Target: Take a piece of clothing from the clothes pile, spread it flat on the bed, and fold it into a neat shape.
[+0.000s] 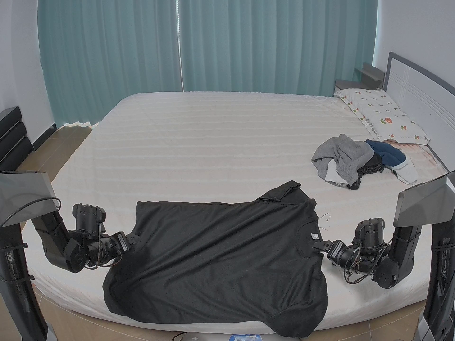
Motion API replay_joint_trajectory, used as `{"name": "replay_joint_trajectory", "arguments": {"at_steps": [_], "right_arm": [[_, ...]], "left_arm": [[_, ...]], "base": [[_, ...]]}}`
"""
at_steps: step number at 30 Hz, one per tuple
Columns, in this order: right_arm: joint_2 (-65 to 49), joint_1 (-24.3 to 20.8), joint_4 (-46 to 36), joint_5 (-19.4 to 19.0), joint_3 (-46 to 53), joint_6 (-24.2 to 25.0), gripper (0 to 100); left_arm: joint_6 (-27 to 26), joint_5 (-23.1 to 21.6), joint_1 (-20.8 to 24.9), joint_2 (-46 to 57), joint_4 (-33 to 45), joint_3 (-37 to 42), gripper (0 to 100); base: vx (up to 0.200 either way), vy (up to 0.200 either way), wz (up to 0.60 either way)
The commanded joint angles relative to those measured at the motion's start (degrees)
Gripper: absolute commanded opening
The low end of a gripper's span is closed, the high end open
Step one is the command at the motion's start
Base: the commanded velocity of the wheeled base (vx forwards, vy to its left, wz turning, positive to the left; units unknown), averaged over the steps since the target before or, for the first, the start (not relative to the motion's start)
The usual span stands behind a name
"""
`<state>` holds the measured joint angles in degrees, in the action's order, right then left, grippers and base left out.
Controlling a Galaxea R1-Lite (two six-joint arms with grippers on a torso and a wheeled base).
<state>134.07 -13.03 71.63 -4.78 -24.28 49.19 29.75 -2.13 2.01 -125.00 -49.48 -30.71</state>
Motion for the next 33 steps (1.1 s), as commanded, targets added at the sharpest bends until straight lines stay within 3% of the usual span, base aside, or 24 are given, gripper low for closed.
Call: {"name": "replay_joint_trajectory", "arguments": {"at_steps": [1, 2, 4, 12, 19, 20, 29, 33], "right_arm": [[0.31, -0.15, 1.49, -0.06, 1.26, 0.29, 100], [1.63, -0.42, 5.62, 0.03, 3.10, 0.21, 100], [2.51, -0.50, 8.08, 0.03, 4.24, 0.21, 100], [4.62, -0.68, 14.68, -0.06, 7.23, -0.06, 100], [5.15, -0.94, 15.73, -0.06, 7.58, -0.06, 100], [5.23, -1.03, 16.17, -0.06, 7.58, -0.06, 100], [5.41, -0.42, 18.10, -0.23, 8.20, 0.29, 100], [5.41, -0.33, 18.10, -0.23, 8.11, 0.38, 100]], "left_arm": [[-0.13, -0.24, 0.01, -2.79, 2.28, -5.68, 100], [-0.21, -1.91, 0.01, -4.28, 9.76, -13.41, 100], [-0.21, -2.17, 0.10, -5.16, 11.78, -16.23, 100], [-0.21, -2.17, 0.54, -10.61, 11.69, -20.62, 100], [-0.21, -2.00, 1.33, -11.84, 11.78, -22.03, 100], [-0.30, -1.82, 1.33, -12.19, 11.60, -22.11, 0], [0.40, -1.21, 0.45, -11.84, 11.60, -22.20, 0], [2.07, 1.52, -1.57, -10.44, 10.99, -22.47, 0]], "base": [[0.000, 0.000, 0.00], [0.000, 0.000, 0.00], [0.000, 0.000, 0.00], [0.000, 0.000, 0.00], [0.000, 0.000, 0.00], [0.000, 0.000, 0.00], [0.000, 0.000, 0.00], [0.000, 0.000, 0.00]]}}
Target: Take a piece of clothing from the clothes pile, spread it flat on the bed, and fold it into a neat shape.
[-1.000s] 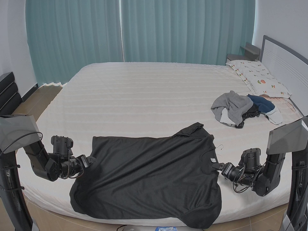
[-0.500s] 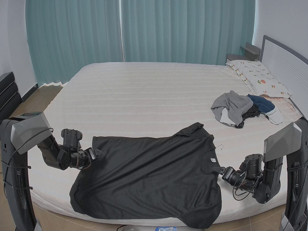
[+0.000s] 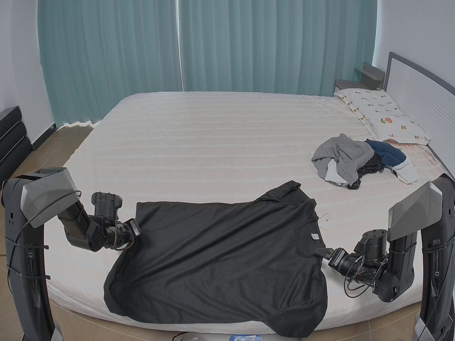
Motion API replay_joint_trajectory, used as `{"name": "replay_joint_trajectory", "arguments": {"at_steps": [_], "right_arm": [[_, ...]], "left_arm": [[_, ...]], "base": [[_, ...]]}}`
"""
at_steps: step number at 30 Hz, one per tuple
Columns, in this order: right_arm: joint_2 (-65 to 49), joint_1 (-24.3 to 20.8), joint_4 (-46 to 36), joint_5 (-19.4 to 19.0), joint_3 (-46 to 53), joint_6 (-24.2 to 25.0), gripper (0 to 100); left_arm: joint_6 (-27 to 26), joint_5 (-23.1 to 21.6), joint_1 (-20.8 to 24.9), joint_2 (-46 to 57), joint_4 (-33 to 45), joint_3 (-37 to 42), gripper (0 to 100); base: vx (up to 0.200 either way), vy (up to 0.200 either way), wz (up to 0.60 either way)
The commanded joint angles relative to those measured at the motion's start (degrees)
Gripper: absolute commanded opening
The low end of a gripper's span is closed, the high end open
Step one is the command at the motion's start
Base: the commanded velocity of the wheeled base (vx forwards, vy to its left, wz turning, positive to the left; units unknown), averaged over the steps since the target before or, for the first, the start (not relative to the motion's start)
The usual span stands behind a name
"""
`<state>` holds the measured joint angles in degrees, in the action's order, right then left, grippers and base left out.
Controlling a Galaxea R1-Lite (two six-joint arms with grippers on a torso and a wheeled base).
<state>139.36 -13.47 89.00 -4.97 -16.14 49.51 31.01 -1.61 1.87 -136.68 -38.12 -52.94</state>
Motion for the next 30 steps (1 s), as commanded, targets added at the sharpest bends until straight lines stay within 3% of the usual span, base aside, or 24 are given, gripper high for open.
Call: {"name": "replay_joint_trajectory", "arguments": {"at_steps": [1, 7, 12, 20, 30], "right_arm": [[0.12, 0.11, 0.73, -0.04, -0.03, 0.06, 100], [0.12, 0.29, 0.73, 0.32, -0.47, 0.86, 100], [-0.50, 1.69, 0.73, 0.93, -1.88, 4.55, 100], [-0.50, 2.57, 0.73, 0.93, -2.49, 4.72, 100], [-0.32, 2.57, 0.73, 0.93, -4.16, 4.46, 100]], "left_arm": [[1.42, 2.22, -2.30, 1.59, -0.99, -0.41, 0], [1.33, 3.02, -3.71, 1.77, -2.49, -0.58, 0], [1.24, 4.95, -4.59, 1.24, -3.10, -1.72, 0], [1.68, 7.59, -6.35, -1.83, -8.64, -4.71, 0], [2.74, 7.85, -8.02, -3.07, -8.81, -6.65, 0]], "base": [[0.000, 0.000, 0.00], [0.000, 0.000, 0.00], [0.000, 0.000, 0.00], [0.000, 0.000, 0.00], [0.000, 0.000, 0.00]]}}
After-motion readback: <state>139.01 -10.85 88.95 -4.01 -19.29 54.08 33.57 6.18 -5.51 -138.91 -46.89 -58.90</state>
